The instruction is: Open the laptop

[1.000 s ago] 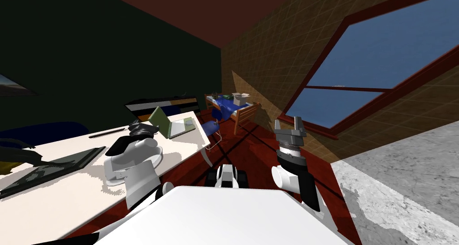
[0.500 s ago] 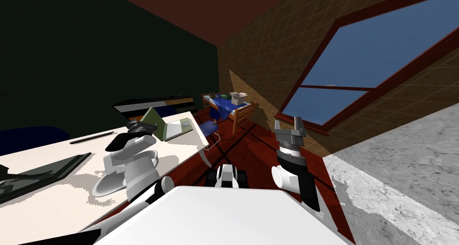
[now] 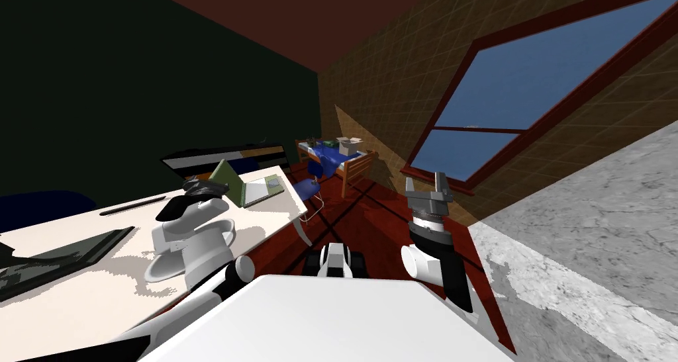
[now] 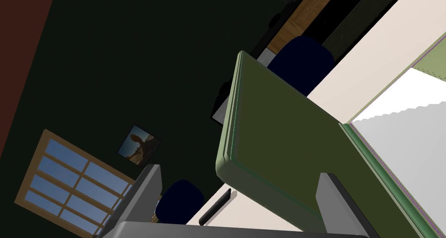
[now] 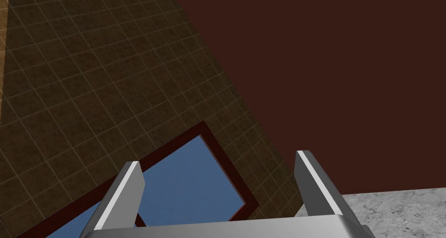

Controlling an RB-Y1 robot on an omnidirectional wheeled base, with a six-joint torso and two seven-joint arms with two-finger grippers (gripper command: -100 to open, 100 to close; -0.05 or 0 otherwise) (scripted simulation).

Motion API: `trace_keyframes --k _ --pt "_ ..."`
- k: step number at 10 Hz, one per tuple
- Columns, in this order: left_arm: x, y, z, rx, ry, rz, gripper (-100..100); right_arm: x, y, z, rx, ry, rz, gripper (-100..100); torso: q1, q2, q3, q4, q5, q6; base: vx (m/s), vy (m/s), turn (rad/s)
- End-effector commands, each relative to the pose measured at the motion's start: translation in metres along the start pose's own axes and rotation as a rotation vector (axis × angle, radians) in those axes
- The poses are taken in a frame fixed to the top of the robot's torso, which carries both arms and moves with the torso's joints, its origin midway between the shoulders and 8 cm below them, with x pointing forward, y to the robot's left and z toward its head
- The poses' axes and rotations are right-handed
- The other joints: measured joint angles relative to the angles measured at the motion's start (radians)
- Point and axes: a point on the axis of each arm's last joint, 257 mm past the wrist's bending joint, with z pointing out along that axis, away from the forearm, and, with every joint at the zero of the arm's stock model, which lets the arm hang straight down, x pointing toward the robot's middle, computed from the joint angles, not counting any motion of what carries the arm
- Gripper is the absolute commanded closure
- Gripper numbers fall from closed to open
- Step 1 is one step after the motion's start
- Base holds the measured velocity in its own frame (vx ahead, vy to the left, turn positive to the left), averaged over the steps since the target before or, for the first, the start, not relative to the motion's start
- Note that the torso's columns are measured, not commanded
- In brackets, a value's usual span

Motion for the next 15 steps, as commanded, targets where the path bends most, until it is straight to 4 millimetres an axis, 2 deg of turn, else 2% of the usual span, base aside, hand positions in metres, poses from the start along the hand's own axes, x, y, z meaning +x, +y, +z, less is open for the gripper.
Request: trace_keyframes --k 1,2,3,6,7,9,10,12,13,14,15 --pt "-0.008 -0.018 0.016 0.042 -0.018 0.009 -100 0.000 0.000 0.000 0.000 0.000 0.000 0 -0.002 0.003 0.002 0.001 -0.001 0.001 -0.077 -0.014 -0.126" --pt "-0.016 -0.005 0.019 0.014 -0.034 0.007 -100 0.000 0.000 0.000 0.000 0.000 0.000 0 -0.002 0.005 0.003 0.002 -0.001 0.001 -0.043 0.001 0.009" --pt "-0.015 -0.036 0.030 0.080 -0.035 0.015 -100 0.000 0.000 0.000 0.000 0.000 0.000 0 -0.001 0.003 0.002 0.001 0.000 0.000 -0.074 -0.008 -0.185" --pt "-0.030 -0.010 0.034 0.028 -0.065 0.010 -100 0.000 0.000 0.000 0.000 0.000 0.000 0 0.000 0.002 0.002 0.000 0.001 -0.002 -0.042 -0.009 -0.035" --pt "-0.029 -0.041 0.045 0.091 -0.066 0.016 -100 0.000 0.000 0.000 0.000 0.000 0.000 0 0.002 0.002 0.001 0.000 0.002 -0.002 -0.072 -0.002 -0.197" --pt "-0.041 -0.018 0.048 0.046 -0.090 0.012 -100 0.000 0.000 0.000 0.000 0.000 0.000 0 -0.001 0.005 0.003 0.002 -0.001 0.000 -0.058 -0.014 -0.052" --pt "-0.037 -0.055 0.058 0.118 -0.086 0.016 -100 0.000 0.000 0.000 0.000 0.000 0.000 0 -0.001 0.003 0.002 0.000 0.001 -0.002 -0.064 -0.024 -0.164" --pt "-0.052 -0.027 0.061 0.064 -0.114 0.011 -100 0.000 0.000 0.000 0.000 0.000 0.000 0 -0.001 0.004 0.003 0.002 -0.001 0.001 -0.063 -0.014 -0.054" --pt "-0.046 -0.065 0.069 0.138 -0.107 0.014 -100 0.000 0.000 0.000 0.000 0.000 0.000 0 -0.001 0.003 0.002 0.001 0.000 0.000 -0.092 -0.028 -0.219" --pt "-0.049 -0.060 0.070 0.127 -0.113 0.013 -100 0.000 0.000 0.000 0.000 0.000 0.000 0 -0.002 0.005 0.003 0.002 -0.001 0.001 -0.089 -0.024 -0.094" --pt "-0.058 -0.041 0.072 0.090 -0.130 0.009 -100 0.000 0.000 0.000 0.000 0.000 0.000 0 -0.002 0.004 0.002 0.002 -0.002 0.001 -0.035 -0.009 0.030"
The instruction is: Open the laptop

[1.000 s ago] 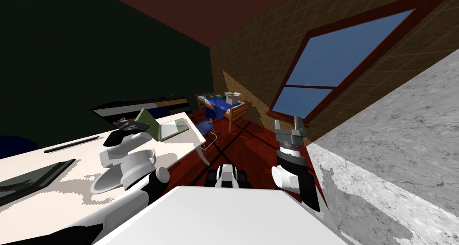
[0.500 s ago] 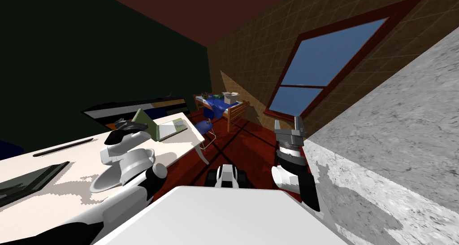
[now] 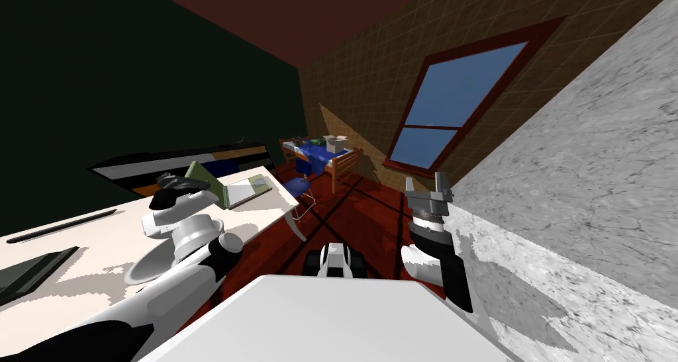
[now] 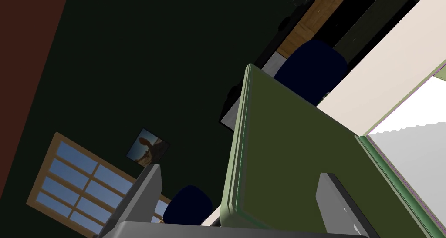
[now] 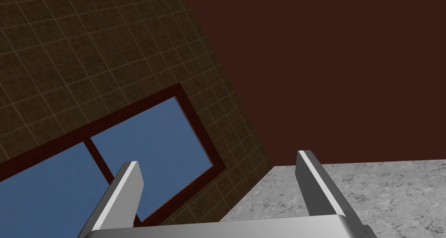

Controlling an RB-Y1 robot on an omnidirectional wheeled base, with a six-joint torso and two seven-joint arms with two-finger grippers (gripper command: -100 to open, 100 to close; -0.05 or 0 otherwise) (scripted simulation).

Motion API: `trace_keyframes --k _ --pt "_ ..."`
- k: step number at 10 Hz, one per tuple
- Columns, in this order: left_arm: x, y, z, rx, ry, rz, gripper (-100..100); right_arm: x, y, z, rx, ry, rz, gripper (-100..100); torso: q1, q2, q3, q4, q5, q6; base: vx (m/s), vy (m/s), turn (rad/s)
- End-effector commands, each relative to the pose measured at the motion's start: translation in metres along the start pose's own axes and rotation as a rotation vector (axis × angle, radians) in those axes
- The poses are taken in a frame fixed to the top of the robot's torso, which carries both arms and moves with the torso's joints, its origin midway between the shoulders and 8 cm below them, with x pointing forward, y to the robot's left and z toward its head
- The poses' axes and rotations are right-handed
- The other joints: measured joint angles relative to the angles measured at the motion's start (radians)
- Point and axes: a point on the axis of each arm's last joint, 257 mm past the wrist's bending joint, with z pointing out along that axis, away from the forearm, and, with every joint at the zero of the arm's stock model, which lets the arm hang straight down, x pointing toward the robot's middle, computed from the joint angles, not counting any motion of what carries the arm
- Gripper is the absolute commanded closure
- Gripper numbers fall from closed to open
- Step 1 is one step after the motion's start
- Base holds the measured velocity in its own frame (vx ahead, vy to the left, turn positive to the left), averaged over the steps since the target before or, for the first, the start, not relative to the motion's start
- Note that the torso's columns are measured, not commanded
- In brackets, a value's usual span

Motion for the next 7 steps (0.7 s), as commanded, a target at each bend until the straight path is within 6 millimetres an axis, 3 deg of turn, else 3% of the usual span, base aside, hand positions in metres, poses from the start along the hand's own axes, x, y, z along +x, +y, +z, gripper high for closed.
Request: trace_keyframes --k 1,2,3,5,6,7 --pt "-0.013 0.020 0.004 -0.045 -0.026 -0.001 -100 0.000 0.000 0.000 0.000 0.000 0.000 0 0.001 -0.003 -0.001 -0.001 0.001 -0.001 0.000 0.000 0.000" --pt "-0.006 -0.017 0.015 0.027 -0.020 -0.004 -100 0.000 0.000 0.000 0.000 0.000 0.000 0 0.002 -0.004 -0.002 -0.002 0.002 -0.001 -0.050 -0.017 -0.194" --pt "-0.008 -0.013 0.016 0.020 -0.023 -0.004 -100 0.000 0.000 0.000 0.000 0.000 0.000 0 0.000 0.000 -0.001 0.000 0.000 0.001 -0.075 -0.013 -0.120" --pt "-0.020 0.014 0.016 -0.032 -0.046 -0.006 -100 0.000 0.000 0.000 0.000 0.000 0.000 0 0.000 0.000 0.000 0.000 0.000 0.000 -0.032 -0.011 0.018" --pt "-0.020 0.014 0.016 -0.032 -0.047 -0.006 -100 0.000 0.000 0.000 0.000 0.000 0.000 0 0.000 -0.002 -0.001 -0.001 0.001 0.000 0.000 0.000 0.000" --pt "-0.017 -0.014 0.027 0.022 -0.046 -0.012 -100 0.000 0.000 0.000 0.000 0.000 0.000 0 0.001 -0.003 -0.002 -0.001 0.001 0.000 -0.055 -0.019 -0.173"
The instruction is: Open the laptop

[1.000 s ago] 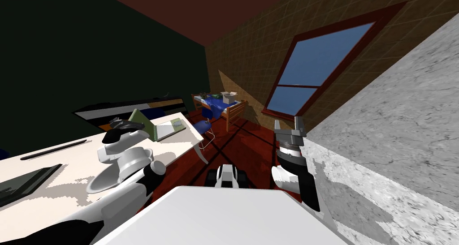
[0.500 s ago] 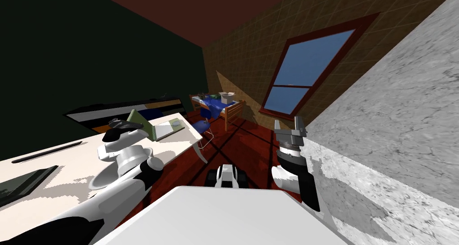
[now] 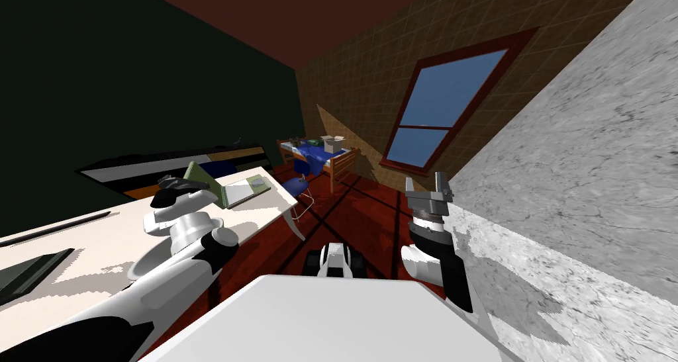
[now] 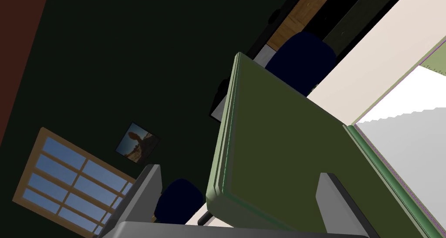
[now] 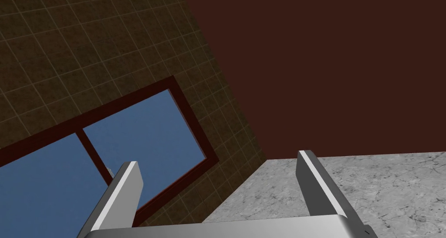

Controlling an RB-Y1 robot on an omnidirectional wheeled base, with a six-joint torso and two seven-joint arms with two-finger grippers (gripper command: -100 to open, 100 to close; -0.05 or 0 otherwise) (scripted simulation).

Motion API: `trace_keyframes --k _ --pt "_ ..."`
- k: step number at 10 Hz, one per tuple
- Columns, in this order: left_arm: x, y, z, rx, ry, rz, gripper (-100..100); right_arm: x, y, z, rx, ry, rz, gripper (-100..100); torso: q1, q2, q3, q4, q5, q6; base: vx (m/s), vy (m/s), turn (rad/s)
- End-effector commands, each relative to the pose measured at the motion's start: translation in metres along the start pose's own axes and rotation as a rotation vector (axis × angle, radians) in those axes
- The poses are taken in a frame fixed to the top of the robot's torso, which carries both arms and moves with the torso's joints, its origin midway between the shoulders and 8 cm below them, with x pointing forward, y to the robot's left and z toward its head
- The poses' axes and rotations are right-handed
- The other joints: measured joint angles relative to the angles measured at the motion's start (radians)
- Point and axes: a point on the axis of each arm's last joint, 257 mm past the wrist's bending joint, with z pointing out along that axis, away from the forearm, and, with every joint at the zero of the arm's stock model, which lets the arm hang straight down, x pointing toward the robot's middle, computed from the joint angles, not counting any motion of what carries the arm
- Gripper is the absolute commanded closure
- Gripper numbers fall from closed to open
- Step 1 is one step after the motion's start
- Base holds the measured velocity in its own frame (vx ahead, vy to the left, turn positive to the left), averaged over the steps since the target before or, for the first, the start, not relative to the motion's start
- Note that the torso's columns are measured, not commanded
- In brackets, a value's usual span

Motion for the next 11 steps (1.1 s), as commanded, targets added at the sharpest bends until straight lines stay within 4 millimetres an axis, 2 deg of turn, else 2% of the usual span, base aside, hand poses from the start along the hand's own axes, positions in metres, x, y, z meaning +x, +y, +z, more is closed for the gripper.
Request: trace_keyframes --k 1,2,3,4,5,7,8,9,10,11 --pt "-0.001 -0.016 0.010 0.034 -0.008 -0.007 -100 0.000 0.000 0.000 0.000 0.000 0.000 0 -0.002 0.003 0.002 0.001 -0.001 0.001 -0.077 -0.022 -0.125" --pt "-0.007 -0.003 0.010 0.008 -0.019 -0.007 -100 0.000 0.000 0.000 0.000 0.000 0.000 0 -0.002 0.005 0.003 0.002 -0.001 0.000 -0.044 -0.015 -0.010" --pt "-0.007 -0.002 0.010 0.007 -0.020 -0.007 -100 0.000 0.000 0.000 0.000 0.000 0.000 0 -0.001 0.003 0.002 0.001 -0.001 0.000 -0.014 -0.008 0.015" --pt "0.000 -0.036 0.019 0.071 -0.012 -0.017 -100 0.000 0.000 0.000 0.000 0.000 0.000 0 0.000 0.001 0.000 0.000 0.000 0.000 -0.059 -0.024 -0.215" --pt "-0.002 -0.032 0.019 0.062 -0.017 -0.017 -100 0.000 0.000 0.000 0.000 0.000 0.000 0 -0.002 0.003 0.001 0.001 -0.001 0.002 -0.076 -0.026 -0.117" --pt "-0.011 -0.008 0.020 0.015 -0.034 -0.017 -100 0.000 0.000 0.000 0.000 0.000 0.000 0 -0.001 0.002 0.001 0.001 0.000 0.000 -0.028 -0.013 0.024" --pt "-0.009 -0.016 0.019 0.030 -0.029 -0.017 -100 0.000 0.000 0.000 0.000 0.000 0.000 0 0.000 0.000 0.000 0.000 0.000 0.000 0.000 0.000 0.000" --pt "-0.013 0.012 0.010 -0.021 -0.031 -0.008 100 0.000 0.000 0.000 0.000 0.000 0.000 0 0.000 0.000 0.000 0.000 0.000 0.001 0.061 0.026 0.160" --pt "-0.016 0.033 -0.001 -0.061 -0.028 0.000 100 0.000 0.000 0.000 0.000 0.000 0.000 0 0.000 -0.001 0.000 0.000 -0.001 -0.003 0.171 0.063 0.292" --pt "-0.003 0.006 -0.001 -0.009 -0.004 0.000 100 0.000 0.000 0.000 0.000 0.000 0.000 0 0.003 -0.004 -0.003 -0.004 0.001 -0.004 0.141 0.046 0.133"
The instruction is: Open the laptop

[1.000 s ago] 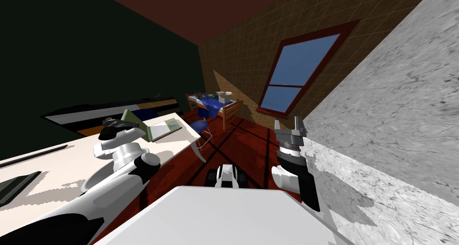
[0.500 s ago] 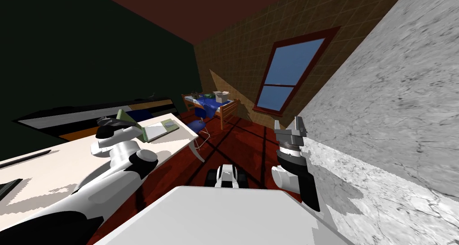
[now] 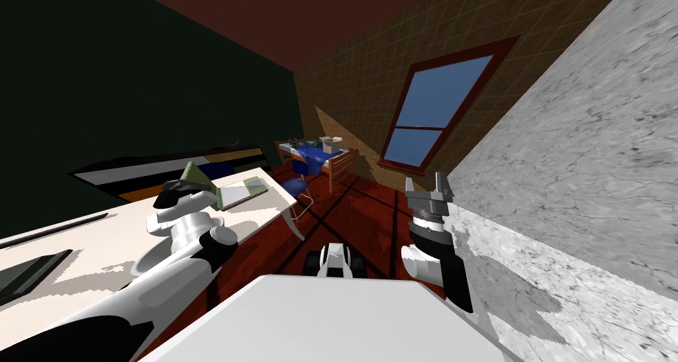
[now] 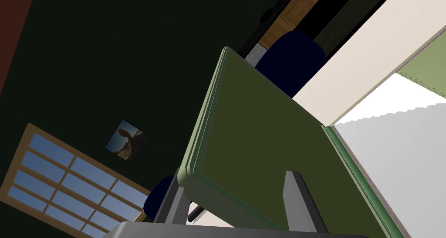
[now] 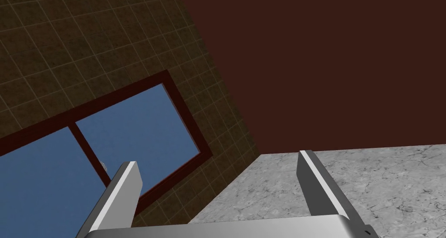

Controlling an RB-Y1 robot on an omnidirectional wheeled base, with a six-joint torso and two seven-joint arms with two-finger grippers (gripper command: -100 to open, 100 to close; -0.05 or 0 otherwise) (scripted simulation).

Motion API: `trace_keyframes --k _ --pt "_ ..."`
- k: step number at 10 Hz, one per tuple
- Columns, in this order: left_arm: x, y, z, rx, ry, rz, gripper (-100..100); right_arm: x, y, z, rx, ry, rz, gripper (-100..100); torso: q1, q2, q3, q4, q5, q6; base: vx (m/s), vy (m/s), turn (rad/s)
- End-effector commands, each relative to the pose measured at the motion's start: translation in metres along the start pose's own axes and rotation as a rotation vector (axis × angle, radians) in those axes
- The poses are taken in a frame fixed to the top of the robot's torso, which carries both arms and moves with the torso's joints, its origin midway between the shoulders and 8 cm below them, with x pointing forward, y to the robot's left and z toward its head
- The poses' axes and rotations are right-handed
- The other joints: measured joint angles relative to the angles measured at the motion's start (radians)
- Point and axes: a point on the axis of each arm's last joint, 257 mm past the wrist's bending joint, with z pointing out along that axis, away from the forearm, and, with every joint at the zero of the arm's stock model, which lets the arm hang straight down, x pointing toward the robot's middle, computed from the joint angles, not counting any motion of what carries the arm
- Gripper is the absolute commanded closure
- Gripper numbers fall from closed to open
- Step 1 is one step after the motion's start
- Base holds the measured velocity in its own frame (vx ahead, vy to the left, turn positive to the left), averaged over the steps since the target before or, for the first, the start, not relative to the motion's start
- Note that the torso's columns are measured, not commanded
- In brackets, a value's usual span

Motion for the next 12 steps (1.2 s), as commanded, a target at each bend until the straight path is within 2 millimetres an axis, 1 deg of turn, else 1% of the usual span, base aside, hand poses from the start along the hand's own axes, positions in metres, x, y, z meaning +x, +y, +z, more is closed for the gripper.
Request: trace_keyframes --k 1,2,3,4,5,6,7,8,9,10,11,12 --pt "0.000 0.027 -0.015 -0.048 0.011 0.025 100 0.000 0.000 0.000 0.000 0.000 0.000 0 0.000 0.001 0.000 0.001 0.000 0.003 0.146 0.051 0.188" --pt "0.005 0.016 -0.016 -0.027 0.021 0.025 100 0.000 0.000 0.000 0.000 0.000 0.000 0 0.003 0.001 0.002 0.000 0.004 0.002 0.097 0.025 0.105" --pt "0.014 -0.001 -0.017 0.006 0.038 0.025 100 0.000 0.000 0.000 0.000 0.000 0.000 0 0.003 0.005 0.004 0.001 0.004 0.004 0.019 -0.002 0.001" --pt "0.007 0.032 -0.028 -0.060 0.033 0.029 100 0.000 0.000 0.000 0.000 0.000 0.000 0 -0.002 0.010 0.006 0.005 0.000 0.004 0.059 0.033 0.159" --pt "0.013 0.022 -0.029 -0.038 0.044 0.028 100 0.000 0.000 0.000 0.000 0.000 0.000 0 -0.002 0.009 0.007 0.003 0.003 0.000 0.073 0.023 0.103" --pt "0.019 0.009 -0.030 -0.014 0.057 0.028 100 0.000 0.000 0.000 0.000 0.000 0.000 0 0.000 0.008 0.006 0.003 0.003 -0.001 0.033 -0.006 0.012" --pt "0.021 0.005 -0.031 -0.006 0.061 0.028 100 0.000 0.000 0.000 0.000 0.000 0.000 0 -0.001 0.009 0.006 0.005 -0.001 0.001 0.003 -0.006 -0.001" --pt "0.013 0.041 -0.043 -0.079 0.054 0.030 100 0.000 0.000 0.000 0.000 0.000 0.000 0 -0.004 0.010 0.007 0.006 -0.003 0.003 0.060 0.028 0.207" --pt "0.024 0.022 -0.044 -0.042 0.074 0.030 100 0.000 0.000 0.000 0.000 0.000 0.000 0 -0.004 0.008 0.006 0.004 0.000 -0.001 0.082 0.014 0.100" --pt "0.029 0.012 -0.046 -0.022 0.085 0.029 100 0.000 0.000 0.000 0.000 0.000 0.000 0 -0.003 0.006 0.005 0.004 0.000 0.002 0.040 0.002 -0.005" --pt "0.024 0.043 -0.059 -0.087 0.084 0.029 100 0.000 0.000 0.000 0.000 0.000 0.000 0 -0.004 0.008 0.005 0.005 -0.003 0.004 0.087 0.030 0.178" --pt "0.029 0.035 -0.060 -0.071 0.093 0.029 100 0.000 0.000 0.000 0.000 0.000 0.000 0 -0.003 0.006 0.004 0.004 -0.002 0.002 0.096 0.020 0.110"
